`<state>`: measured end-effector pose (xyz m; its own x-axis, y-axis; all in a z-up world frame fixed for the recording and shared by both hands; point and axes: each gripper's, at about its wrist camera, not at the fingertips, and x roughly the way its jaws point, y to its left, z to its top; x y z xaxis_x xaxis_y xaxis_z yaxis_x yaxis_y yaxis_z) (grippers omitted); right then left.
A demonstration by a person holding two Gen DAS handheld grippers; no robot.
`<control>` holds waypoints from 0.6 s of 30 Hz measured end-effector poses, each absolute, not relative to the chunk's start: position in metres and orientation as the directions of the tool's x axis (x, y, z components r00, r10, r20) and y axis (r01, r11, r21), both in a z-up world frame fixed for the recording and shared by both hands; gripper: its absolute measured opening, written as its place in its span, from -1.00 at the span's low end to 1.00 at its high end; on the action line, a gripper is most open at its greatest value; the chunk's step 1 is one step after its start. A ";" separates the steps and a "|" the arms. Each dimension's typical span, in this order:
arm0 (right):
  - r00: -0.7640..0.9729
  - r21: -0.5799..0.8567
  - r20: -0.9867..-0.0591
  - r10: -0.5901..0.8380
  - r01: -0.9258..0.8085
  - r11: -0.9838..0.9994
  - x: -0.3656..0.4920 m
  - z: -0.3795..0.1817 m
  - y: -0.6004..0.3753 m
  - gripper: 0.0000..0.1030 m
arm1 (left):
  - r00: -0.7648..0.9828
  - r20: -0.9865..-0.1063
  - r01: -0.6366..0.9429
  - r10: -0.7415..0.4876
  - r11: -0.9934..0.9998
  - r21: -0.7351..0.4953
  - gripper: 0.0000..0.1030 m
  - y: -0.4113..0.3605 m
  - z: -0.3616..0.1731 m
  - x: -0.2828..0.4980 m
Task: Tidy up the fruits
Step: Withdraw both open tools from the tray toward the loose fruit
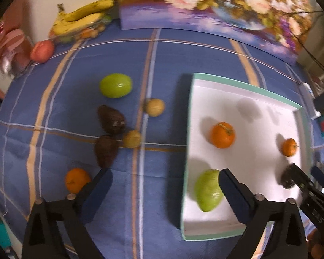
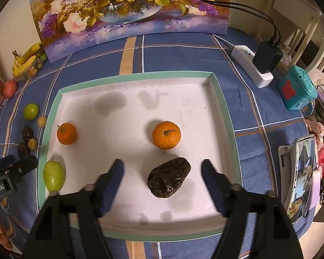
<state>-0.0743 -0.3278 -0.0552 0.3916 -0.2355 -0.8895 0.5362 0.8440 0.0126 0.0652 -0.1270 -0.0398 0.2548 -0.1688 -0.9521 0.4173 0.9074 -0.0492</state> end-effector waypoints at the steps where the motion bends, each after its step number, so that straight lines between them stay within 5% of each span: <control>1: 0.390 0.007 -0.889 -0.240 0.536 0.844 -0.074 -0.056 -0.327 0.60 | 0.264 -0.951 0.407 -0.159 0.913 -0.040 1.00 -0.124 -0.041 0.067; 5: 0.397 -0.014 -0.878 -0.267 0.538 0.843 -0.074 -0.056 -0.325 0.86 | 0.298 -0.944 0.371 -0.144 0.928 -0.025 1.00 -0.113 -0.040 0.072; 18: 0.440 0.027 -0.862 -0.251 0.535 0.845 -0.069 -0.053 -0.319 0.87 | 0.363 -0.917 0.336 -0.165 0.941 -0.037 1.00 -0.090 -0.021 0.082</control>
<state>-0.0687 -0.3187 -0.0534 0.4397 -0.2511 -0.8623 0.5346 0.8447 0.0267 0.0822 -0.0900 -0.0210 0.3625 -0.1652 -0.9172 0.3359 0.9412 -0.0368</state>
